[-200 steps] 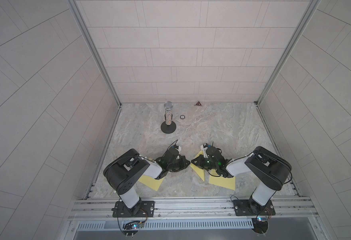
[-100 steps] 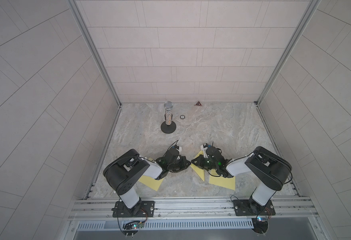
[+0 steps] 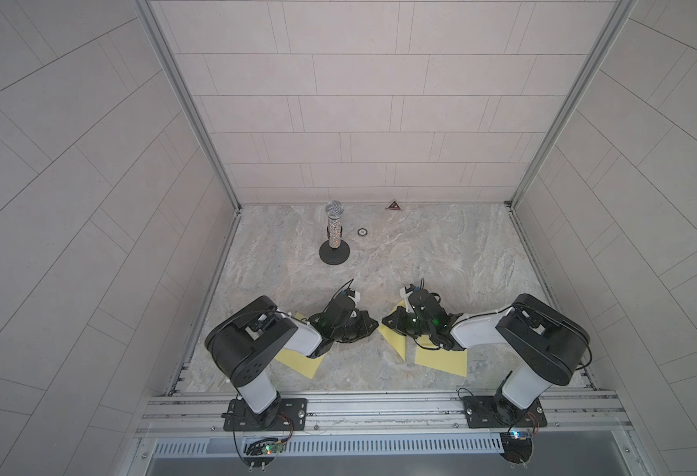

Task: Fold the square paper diagonally
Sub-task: Fold the paper at the center of the board.

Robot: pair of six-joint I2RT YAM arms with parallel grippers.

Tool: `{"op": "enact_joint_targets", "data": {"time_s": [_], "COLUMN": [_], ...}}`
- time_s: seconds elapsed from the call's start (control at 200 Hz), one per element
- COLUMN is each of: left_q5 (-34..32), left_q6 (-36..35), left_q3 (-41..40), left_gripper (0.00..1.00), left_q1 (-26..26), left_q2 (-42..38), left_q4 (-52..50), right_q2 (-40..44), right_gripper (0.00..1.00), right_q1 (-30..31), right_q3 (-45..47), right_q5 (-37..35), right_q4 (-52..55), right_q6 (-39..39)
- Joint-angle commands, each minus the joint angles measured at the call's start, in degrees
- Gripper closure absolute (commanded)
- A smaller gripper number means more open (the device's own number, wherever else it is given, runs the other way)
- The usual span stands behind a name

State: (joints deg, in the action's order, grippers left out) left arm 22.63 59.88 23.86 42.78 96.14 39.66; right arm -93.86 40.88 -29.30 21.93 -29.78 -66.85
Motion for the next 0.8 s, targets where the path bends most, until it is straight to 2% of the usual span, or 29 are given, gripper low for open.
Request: {"op": "enact_joint_targets", "data": {"time_s": [0.0,0.22,0.79], "left_q5": [-1.63,-1.79,-2.17], "left_q6": [-1.2,-1.08,-1.03], "left_q3": [-1.8,-1.97,-2.57], "left_gripper": [1.0,1.0,1.0], "left_q1": [0.46,0.57,0.89], "left_q2": [1.6,1.49,1.25], "left_q4": [-4.07,-3.97,-4.13], "right_q2": [2.57,3.95,-0.44], "right_gripper": [1.0,1.0,1.0], "right_q1": [0.34,0.69,2.01], "right_q3": [-1.2,-0.58,-1.64], "right_q5": [-1.31,-1.58,-1.27], "right_q4": [4.19,4.73,1.89], "right_q6": [1.63,1.65,0.96]}}
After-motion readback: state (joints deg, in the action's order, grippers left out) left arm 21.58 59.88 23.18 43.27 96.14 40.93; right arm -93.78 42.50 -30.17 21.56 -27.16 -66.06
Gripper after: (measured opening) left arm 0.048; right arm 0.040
